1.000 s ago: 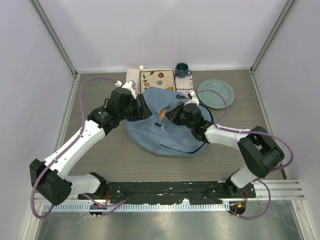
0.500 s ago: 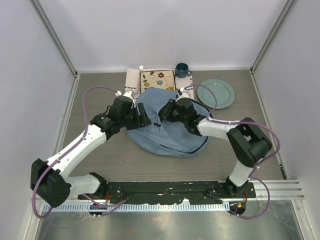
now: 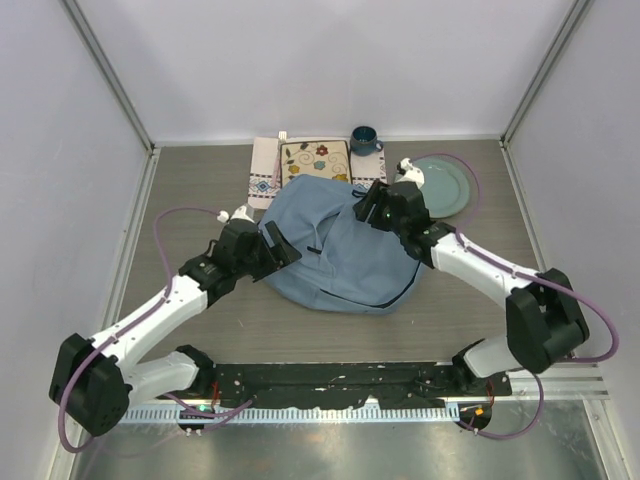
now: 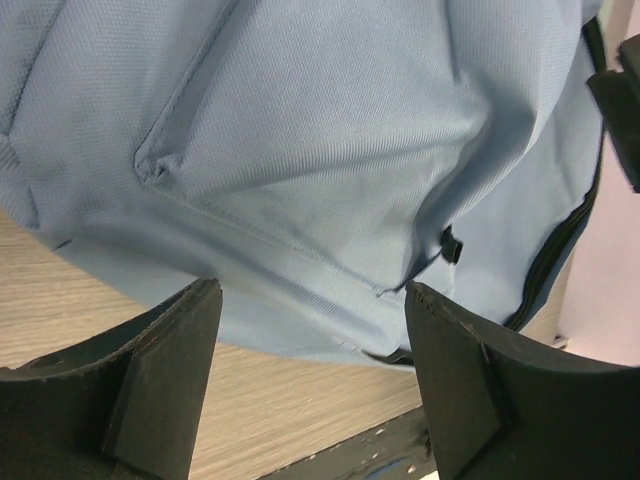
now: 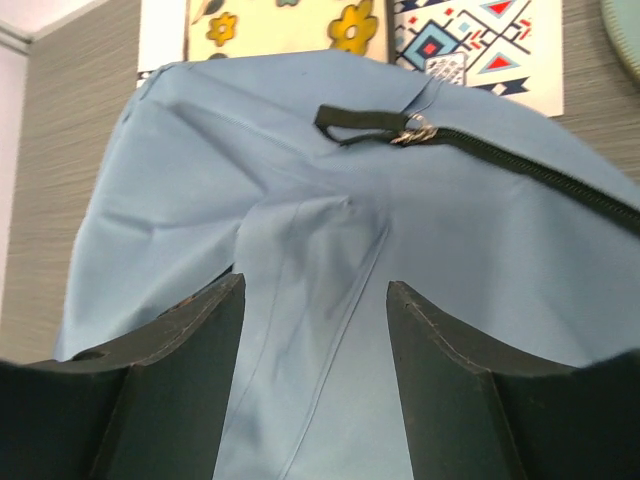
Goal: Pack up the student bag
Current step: Place the personal item in the student bag, then zip the student bag at the center of the board.
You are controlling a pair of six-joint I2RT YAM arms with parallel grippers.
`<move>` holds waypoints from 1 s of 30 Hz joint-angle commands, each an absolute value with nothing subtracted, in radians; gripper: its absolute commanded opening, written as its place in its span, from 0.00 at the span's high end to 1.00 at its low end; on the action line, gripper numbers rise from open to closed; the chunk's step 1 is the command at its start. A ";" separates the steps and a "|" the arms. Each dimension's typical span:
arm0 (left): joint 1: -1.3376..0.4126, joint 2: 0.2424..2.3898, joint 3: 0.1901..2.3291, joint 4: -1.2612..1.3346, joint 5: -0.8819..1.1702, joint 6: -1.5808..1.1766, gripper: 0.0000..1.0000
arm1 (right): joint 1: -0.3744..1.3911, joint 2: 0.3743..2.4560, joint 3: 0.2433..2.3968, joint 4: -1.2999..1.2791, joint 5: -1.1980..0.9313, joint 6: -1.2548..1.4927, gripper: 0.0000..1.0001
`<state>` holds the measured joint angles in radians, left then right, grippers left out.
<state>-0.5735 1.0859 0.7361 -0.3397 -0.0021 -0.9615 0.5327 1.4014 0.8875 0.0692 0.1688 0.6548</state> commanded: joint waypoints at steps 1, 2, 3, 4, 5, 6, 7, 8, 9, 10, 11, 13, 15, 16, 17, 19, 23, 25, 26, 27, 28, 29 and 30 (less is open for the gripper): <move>-0.571 1.106 0.713 -0.153 -0.057 -1.043 0.21 | 0.496 1.507 1.014 0.008 0.122 0.614 0.34; -0.571 1.130 0.712 -0.132 -0.067 -1.052 0.20 | 0.489 1.528 1.028 0.009 0.112 0.611 0.34; -0.571 1.144 0.703 -0.114 -0.067 -1.055 0.18 | 0.479 1.548 1.058 0.009 0.101 0.609 0.31; -0.571 1.164 0.696 -0.094 -0.064 -1.058 0.18 | 0.468 1.592 1.074 0.011 0.088 0.609 0.30; -0.569 1.181 0.690 -0.048 -0.057 -1.072 0.18 | 0.459 1.614 1.087 0.023 0.034 0.611 0.30; -0.569 1.219 0.675 -0.020 -0.045 -1.081 0.18 | 0.445 1.637 1.110 0.029 0.012 0.615 0.30; -0.568 1.235 0.666 -0.003 -0.034 -1.091 0.18 | 0.439 1.672 1.118 0.034 -0.035 0.623 0.30; -0.565 1.250 0.657 0.070 -0.025 -1.101 0.18 | 0.433 1.687 1.127 0.032 -0.064 0.627 0.29; -0.565 1.279 0.641 0.093 -0.006 -1.114 0.20 | 0.430 1.696 1.140 0.025 -0.069 0.627 0.32; -0.563 1.293 0.635 0.110 -0.003 -1.117 0.21 | 0.428 1.700 1.137 0.023 -0.074 0.623 0.37; -0.560 1.305 0.623 0.136 -0.003 -1.123 0.29 | 0.426 1.692 1.129 0.032 -0.092 0.623 0.45; -0.545 1.333 0.609 0.167 0.031 -1.134 0.45 | 0.422 1.674 1.079 0.058 -0.112 0.635 0.79; -0.528 1.342 0.594 0.195 0.038 -1.141 0.62 | 0.420 1.641 1.022 0.093 -0.139 0.652 0.99; -0.499 1.350 0.588 0.205 0.058 -1.143 0.67 | 0.419 1.631 1.005 0.103 -0.146 0.656 0.99; -0.482 1.351 0.578 0.222 0.070 -1.143 0.79 | 0.419 1.620 0.970 0.110 -0.150 0.669 0.99; -0.424 1.339 0.580 0.225 0.110 -1.123 0.90 | 0.419 1.582 0.931 0.112 -0.146 0.681 0.99; -0.307 1.296 0.635 0.116 0.143 -1.042 1.00 | 0.420 1.510 0.815 0.118 -0.155 0.724 0.99; -0.228 1.284 0.670 0.048 0.162 -0.976 1.00 | 0.429 1.464 0.776 0.135 -0.192 0.745 0.99; -0.204 1.285 0.717 0.020 0.182 -0.948 1.00 | 0.437 1.447 0.741 0.137 -0.199 0.756 0.99; -0.181 1.290 0.744 0.003 0.193 -0.927 1.00 | 0.458 1.428 0.727 0.133 -0.199 0.768 0.99; -0.145 1.299 0.770 -0.056 0.208 -0.907 1.00 | 0.468 1.401 0.715 0.132 -0.205 0.775 0.99; -0.132 1.322 0.816 -0.078 0.250 -0.866 1.00 | 0.478 1.387 0.691 0.130 -0.210 0.782 0.99; -0.123 1.333 0.836 -0.095 0.270 -0.850 1.00 | 0.486 1.367 0.683 0.132 -0.212 0.791 0.99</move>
